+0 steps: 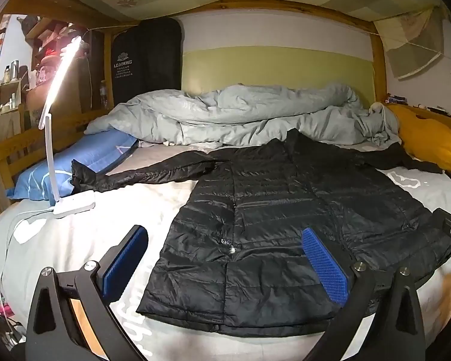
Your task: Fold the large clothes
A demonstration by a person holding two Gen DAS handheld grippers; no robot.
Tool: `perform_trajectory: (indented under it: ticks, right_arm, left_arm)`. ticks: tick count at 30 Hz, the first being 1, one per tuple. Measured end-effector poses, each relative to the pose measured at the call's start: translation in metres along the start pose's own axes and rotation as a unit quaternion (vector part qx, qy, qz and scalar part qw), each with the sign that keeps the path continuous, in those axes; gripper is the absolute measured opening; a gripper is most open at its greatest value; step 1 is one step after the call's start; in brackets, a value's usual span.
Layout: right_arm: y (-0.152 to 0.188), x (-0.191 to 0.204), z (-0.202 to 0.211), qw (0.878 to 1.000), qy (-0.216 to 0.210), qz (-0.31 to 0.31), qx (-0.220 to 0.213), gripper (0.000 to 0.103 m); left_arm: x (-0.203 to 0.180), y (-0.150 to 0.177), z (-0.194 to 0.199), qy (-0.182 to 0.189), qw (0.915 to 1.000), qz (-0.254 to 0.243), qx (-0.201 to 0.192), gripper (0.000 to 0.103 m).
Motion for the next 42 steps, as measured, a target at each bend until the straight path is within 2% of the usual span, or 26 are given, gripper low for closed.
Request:
perform_trajectory:
  ticks: [4, 8, 12, 16, 26, 42]
  right_arm:
    - [0.002, 0.004, 0.001, 1.000, 0.004, 0.007, -0.011, 0.103]
    - [0.002, 0.007, 0.002, 1.000, -0.003, 0.009, -0.007, 0.103]
    - [0.004, 0.007, 0.001, 1.000, -0.003, 0.014, -0.010, 0.103]
    - [0.005, 0.004, 0.001, 1.000, -0.001, 0.006, -0.011, 0.103]
    - [0.006, -0.005, -0.003, 1.000, 0.008, -0.004, -0.011, 0.103]
    - [0.007, -0.006, -0.004, 1.000, 0.013, -0.003, -0.013, 0.103]
  left_arm:
    - [-0.001, 0.003, -0.005, 0.011, 0.9999, 0.002, 0.009, 0.103]
    - [-0.011, 0.004, -0.005, 0.015, 0.9997, -0.019, 0.002, 0.103]
    - [-0.015, 0.006, -0.004, 0.024, 0.9996, -0.018, -0.003, 0.103]
    - [-0.012, 0.006, -0.002, 0.013, 0.9998, -0.011, -0.007, 0.103]
    - [-0.014, 0.007, -0.002, 0.016, 0.9997, -0.013, -0.010, 0.103]
    - [-0.020, -0.002, 0.015, 0.018, 0.9982, -0.029, -0.049, 0.103]
Point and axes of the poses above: each gripper's, at about its wrist camera, not at the fingertips, and z roughly against the way its jaws point, x to its left, y to its underside, the point moved 7 cm from there along -z, roughly the way its jaws point, and after that the axes turned 14 degrees about y, right-handed, at the moved point
